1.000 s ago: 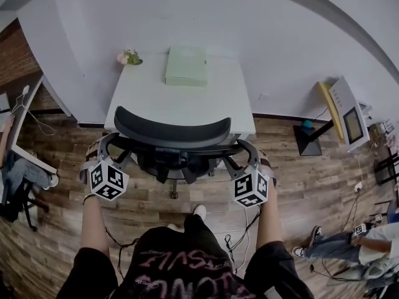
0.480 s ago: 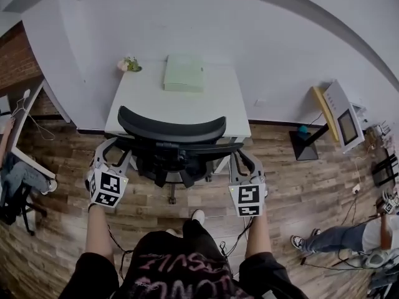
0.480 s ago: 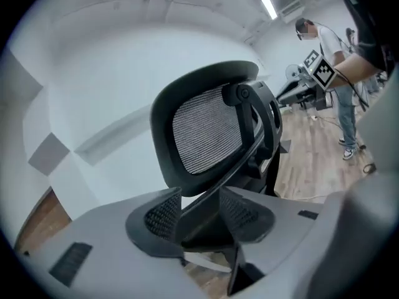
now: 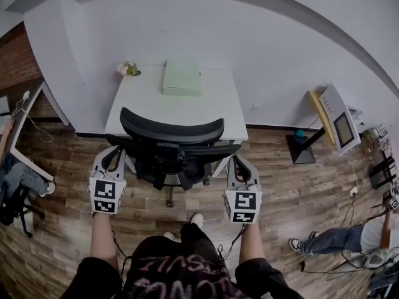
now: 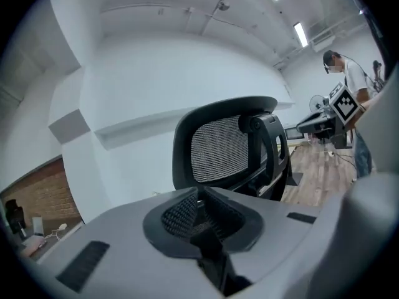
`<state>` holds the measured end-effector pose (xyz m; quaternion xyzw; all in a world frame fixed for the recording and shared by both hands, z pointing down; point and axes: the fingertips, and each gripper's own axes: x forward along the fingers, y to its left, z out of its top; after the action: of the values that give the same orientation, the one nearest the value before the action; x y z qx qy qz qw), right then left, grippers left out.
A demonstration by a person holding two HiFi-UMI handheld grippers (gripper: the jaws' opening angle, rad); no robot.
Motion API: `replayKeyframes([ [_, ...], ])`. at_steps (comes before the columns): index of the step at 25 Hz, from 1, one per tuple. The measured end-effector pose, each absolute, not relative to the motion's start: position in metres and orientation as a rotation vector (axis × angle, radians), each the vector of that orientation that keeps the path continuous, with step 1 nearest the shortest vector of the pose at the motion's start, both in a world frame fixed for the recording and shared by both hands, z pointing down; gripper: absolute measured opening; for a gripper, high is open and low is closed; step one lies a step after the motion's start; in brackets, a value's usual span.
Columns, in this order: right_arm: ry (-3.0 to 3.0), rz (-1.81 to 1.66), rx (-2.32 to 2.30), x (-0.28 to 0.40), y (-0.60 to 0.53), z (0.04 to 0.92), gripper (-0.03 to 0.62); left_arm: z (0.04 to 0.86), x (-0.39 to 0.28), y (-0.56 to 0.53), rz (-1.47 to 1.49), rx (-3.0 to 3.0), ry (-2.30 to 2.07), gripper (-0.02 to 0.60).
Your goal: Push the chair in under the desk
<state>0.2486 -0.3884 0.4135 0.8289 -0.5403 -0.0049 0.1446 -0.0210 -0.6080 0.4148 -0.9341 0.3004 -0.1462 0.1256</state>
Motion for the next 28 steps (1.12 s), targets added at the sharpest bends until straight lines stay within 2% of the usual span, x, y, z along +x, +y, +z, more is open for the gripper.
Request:
replayKeyframes([
  [8,-1.567,-0.012,2.423,0.246,-0.391,0.41,0.029,0.405,-0.029,-0.604,-0.335,-2.779,0.936,0.015],
  [28,-1.607,0.01,2.423,0.247,-0.397,0.411,0.026,0.402,-0.024,-0.601,-0.351,-2.77,0.951,0.015],
])
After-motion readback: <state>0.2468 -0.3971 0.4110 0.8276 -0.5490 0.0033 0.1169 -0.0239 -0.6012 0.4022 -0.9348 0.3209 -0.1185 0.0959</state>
